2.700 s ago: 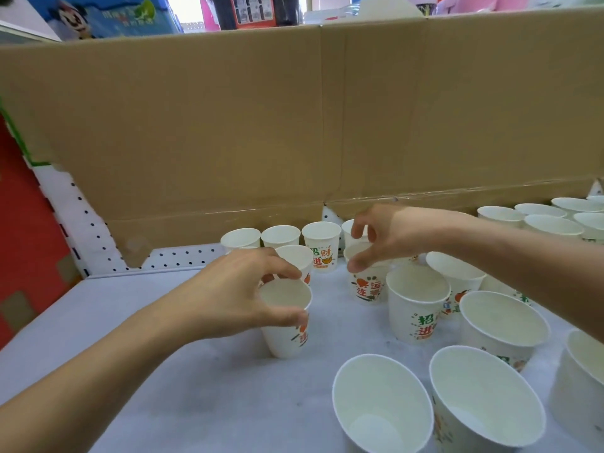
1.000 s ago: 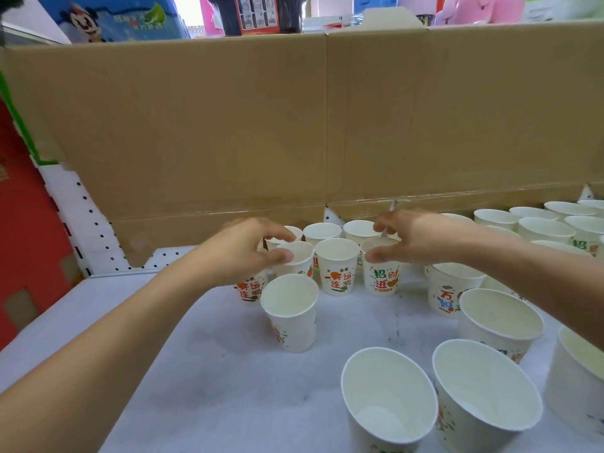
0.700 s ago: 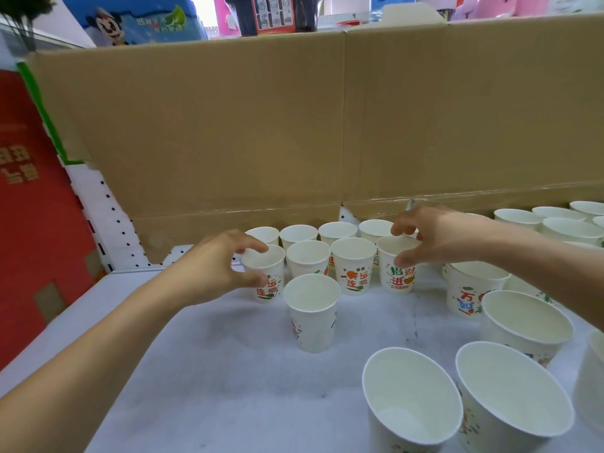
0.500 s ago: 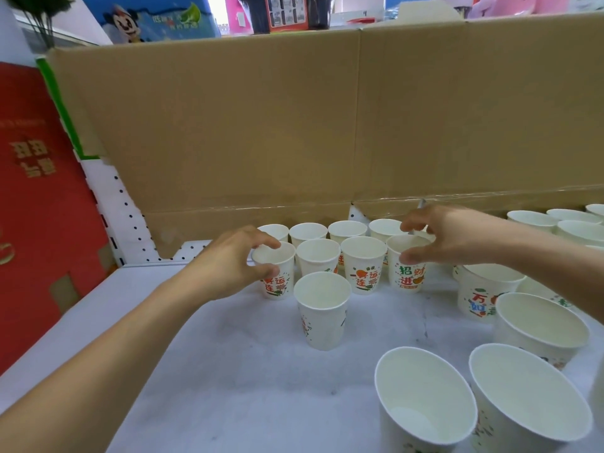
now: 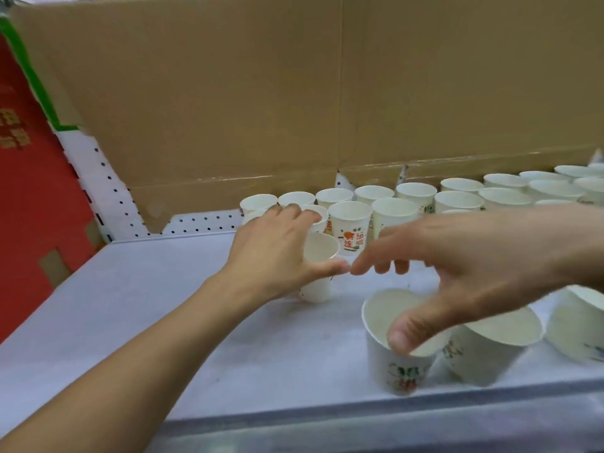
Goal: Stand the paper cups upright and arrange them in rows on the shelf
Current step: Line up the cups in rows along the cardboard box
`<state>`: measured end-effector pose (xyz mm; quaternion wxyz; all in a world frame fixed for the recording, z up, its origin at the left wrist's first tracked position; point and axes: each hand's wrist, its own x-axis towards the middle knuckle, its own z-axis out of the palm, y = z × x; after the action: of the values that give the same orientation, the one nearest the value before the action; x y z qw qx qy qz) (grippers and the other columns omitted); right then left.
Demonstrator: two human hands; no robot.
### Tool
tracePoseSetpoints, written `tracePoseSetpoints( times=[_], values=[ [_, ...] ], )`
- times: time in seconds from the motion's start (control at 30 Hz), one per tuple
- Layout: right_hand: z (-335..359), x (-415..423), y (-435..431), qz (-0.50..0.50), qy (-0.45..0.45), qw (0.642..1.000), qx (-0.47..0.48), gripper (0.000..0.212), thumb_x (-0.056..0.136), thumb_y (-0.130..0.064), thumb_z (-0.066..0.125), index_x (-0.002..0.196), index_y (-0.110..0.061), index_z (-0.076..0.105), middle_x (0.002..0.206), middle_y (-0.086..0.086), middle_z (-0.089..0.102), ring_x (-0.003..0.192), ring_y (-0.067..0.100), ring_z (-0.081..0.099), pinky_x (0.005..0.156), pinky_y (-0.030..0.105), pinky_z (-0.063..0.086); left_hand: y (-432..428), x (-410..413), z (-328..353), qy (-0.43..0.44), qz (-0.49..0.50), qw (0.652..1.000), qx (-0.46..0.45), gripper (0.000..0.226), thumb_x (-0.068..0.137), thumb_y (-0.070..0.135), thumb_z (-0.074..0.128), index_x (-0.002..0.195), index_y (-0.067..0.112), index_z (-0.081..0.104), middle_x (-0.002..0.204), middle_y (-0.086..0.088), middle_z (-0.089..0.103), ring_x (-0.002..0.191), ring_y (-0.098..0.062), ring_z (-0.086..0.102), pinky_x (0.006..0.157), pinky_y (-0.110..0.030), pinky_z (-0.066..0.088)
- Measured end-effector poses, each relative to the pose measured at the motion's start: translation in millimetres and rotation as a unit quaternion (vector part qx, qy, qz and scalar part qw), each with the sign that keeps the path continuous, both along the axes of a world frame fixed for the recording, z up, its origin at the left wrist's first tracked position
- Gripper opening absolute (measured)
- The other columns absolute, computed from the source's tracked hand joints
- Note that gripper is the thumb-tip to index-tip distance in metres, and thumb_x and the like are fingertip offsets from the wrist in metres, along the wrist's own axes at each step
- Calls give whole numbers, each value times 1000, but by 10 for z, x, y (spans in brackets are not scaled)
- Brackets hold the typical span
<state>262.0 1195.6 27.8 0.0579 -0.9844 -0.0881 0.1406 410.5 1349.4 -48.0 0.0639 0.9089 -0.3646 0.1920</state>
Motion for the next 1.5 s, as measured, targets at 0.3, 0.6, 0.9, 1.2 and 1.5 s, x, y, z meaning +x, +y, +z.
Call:
tracePoseSetpoints(
  times=[0.3, 0.6, 0.9, 1.2, 1.5],
  values=[
    [-266, 265, 221, -25, -111, 992, -48, 65, 73, -69, 60, 130, -42, 43, 109, -19, 48, 97, 4, 42, 86, 28, 43, 453, 157, 4, 166, -81, 978, -92, 60, 72, 48, 77, 126, 34, 54, 120, 16, 56, 107, -1, 50, 91, -24, 41],
    [-399, 871, 216, -102, -190, 975, 49, 63, 73, -66, 64, 119, -24, 54, 116, -7, 56, 99, 13, 53, 82, 33, 48, 792, 269, -4, 203, -116, 962, -143, 42, 69, 42, 82, 107, 34, 67, 121, 19, 55, 114, 2, 47, 99, -22, 38],
    [-455, 879, 223, -102, -205, 971, 68, 37, 75, -48, 74, 103, -27, 62, 89, -18, 47, 78, -1, 45, 57, 13, 31, 858, 285, 13, 156, -157, 967, -128, 6, 82, 29, 73, 85, 35, 74, 97, 19, 63, 99, -5, 48, 78, -23, 40],
    [-501, 949, 255, -114, -218, 964, 100, 47, 74, -47, 75, 111, -24, 59, 103, -10, 52, 90, 8, 49, 63, 18, 37, 933, 323, 97, 160, -132, 972, -110, 15, 81, 34, 72, 94, 34, 66, 111, 19, 56, 105, -4, 51, 89, -27, 46],
    [-497, 966, 261, -128, -215, 965, 85, 55, 74, -48, 75, 118, -21, 55, 109, -6, 55, 93, 12, 52, 72, 26, 42, 766, 311, -15, 155, -58, 974, -156, 39, 69, 46, 80, 99, 33, 59, 109, 9, 57, 100, -9, 55, 87, -37, 51]
  ],
)
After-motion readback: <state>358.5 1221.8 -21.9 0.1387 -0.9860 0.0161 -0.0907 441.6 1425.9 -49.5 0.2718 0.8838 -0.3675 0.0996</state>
